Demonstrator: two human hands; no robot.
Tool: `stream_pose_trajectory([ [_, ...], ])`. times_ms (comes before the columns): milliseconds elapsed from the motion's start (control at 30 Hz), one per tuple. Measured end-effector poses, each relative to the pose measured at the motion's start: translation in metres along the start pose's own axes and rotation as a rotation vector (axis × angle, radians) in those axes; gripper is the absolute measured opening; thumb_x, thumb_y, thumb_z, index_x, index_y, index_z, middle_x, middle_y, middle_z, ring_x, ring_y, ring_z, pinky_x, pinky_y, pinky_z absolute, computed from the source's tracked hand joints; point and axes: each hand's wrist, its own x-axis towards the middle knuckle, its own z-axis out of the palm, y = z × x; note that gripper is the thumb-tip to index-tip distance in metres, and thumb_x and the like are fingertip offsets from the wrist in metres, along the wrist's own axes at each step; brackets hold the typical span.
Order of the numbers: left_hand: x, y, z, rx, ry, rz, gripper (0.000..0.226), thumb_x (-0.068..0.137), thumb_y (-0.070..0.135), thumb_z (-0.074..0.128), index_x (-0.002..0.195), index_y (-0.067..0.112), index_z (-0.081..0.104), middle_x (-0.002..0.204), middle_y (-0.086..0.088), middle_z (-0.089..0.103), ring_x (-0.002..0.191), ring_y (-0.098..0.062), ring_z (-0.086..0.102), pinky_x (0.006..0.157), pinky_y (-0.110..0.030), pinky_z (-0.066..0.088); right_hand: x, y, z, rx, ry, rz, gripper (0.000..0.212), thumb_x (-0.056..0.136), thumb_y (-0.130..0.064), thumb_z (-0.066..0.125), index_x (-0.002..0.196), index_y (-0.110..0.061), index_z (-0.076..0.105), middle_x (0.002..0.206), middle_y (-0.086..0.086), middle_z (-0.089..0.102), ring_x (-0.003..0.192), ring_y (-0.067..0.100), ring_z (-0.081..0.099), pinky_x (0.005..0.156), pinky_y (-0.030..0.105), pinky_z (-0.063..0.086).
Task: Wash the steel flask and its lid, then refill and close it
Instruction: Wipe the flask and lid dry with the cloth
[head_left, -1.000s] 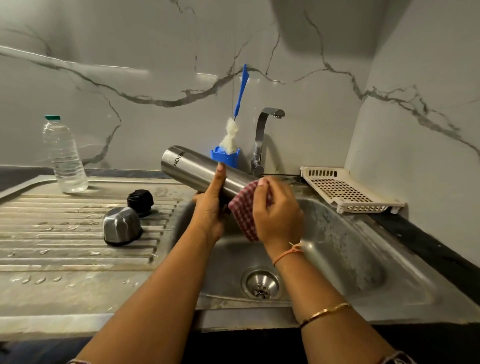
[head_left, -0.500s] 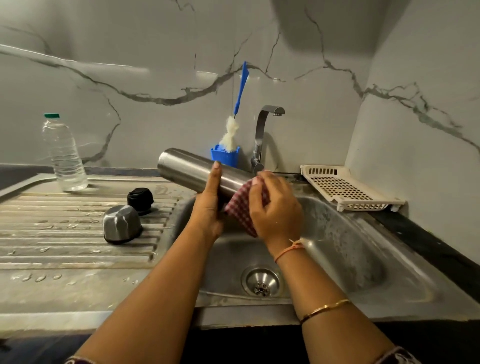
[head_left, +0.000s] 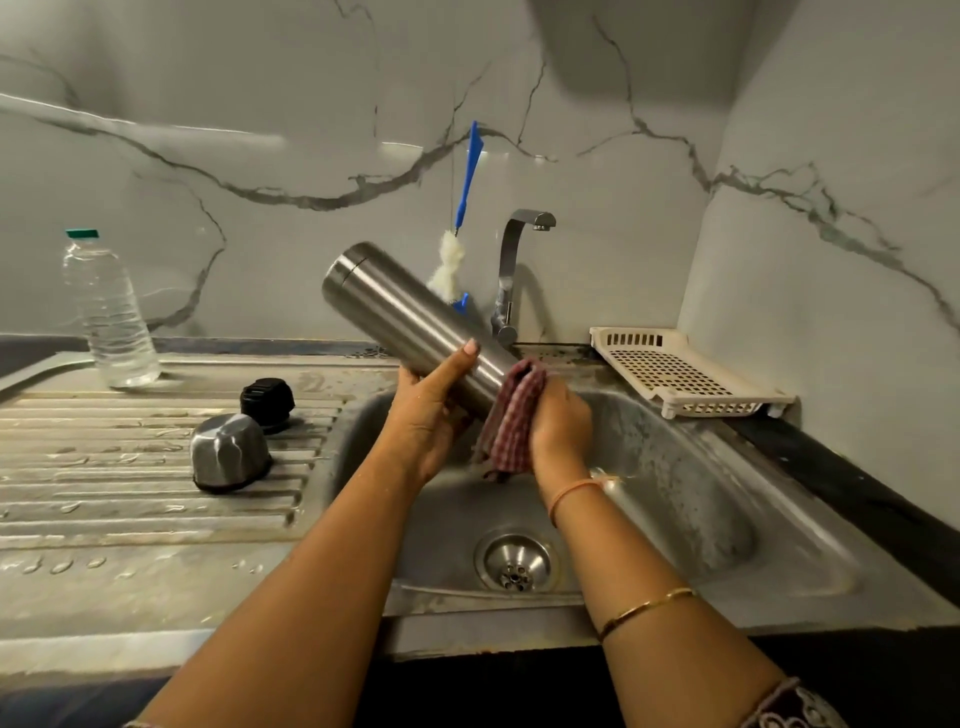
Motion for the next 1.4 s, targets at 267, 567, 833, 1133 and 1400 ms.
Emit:
stream_pose_trajectory([
  [267, -0.005, -0.003, -0.004, -0.107, 0.073, -0.062, 0.100, 0.057, 0.040, 0.089, 0.138, 0.007, 0.041, 0.124, -0.020, 0.061, 0.110, -0.032, 0.063, 0.097, -0.049, 0.049, -0.012, 0.003, 0.013, -0.382, 0.058, -0.548, 0.036, 0.101, -0.036, 0.031, 0.104, -0.013, 0.059, 0.104, 0.008, 0.061, 0.093, 0.022, 0.058, 0.077, 0.030, 0.046],
  [567, -0.004, -0.003, 0.000, 0.114, 0.064, -0.011, 0.115, 0.054, 0.073, 0.074, 0.143, 0.017, 0.028, 0.122, -0.018, 0.062, 0.102, -0.031, 0.067, 0.089, -0.045, 0.054, -0.027, -0.018, -0.002, -0.541, -0.080, -0.635, 0.039, 0.103, -0.031, 0.028, 0.123, -0.014, 0.057, 0.123, 0.007, 0.061, 0.115, 0.022, 0.056, 0.095, 0.031, 0.044],
  [833, -0.009, 0.003, 0.000, -0.008, -0.054, 0.003, 0.060, 0.094, 0.062, 0.026, 0.121, 0.016, 0.054, 0.097, -0.009, 0.073, 0.092, -0.021, 0.070, 0.074, -0.029, 0.058, -0.034, -0.030, 0.012, -0.997, -0.283, -0.881, 0.052, 0.102, -0.038, 0.023, 0.151, -0.023, 0.016, 0.159, 0.003, 0.012, 0.145, 0.019, 0.016, 0.117, 0.040, 0.023],
  [1133, -0.011, -0.007, 0.007, 0.086, -0.135, -0.074, 0.047, 0.097, 0.052, 0.032, 0.093, 0.015, 0.061, 0.069, -0.003, 0.071, 0.061, -0.015, 0.067, 0.057, -0.027, 0.056, 0.011, -0.077, 0.048, -1.051, -0.237, -0.896, 0.049, 0.099, -0.035, 0.034, 0.148, -0.027, 0.029, 0.156, 0.011, 0.010, 0.139, 0.032, 0.026, 0.110, 0.047, 0.032],
  [1400, -0.015, -0.011, 0.015, 0.072, -0.234, -0.081, 0.052, 0.094, 0.057, 0.034, 0.101, 0.013, 0.060, 0.077, -0.011, 0.070, 0.063, -0.020, 0.067, 0.063, -0.032, 0.057, 0.041, -0.119, 0.042, -0.524, -0.258, -0.505, 0.044, 0.101, -0.038, 0.031, 0.140, -0.019, 0.040, 0.137, 0.009, 0.049, 0.123, 0.026, 0.047, 0.103, 0.037, 0.035],
])
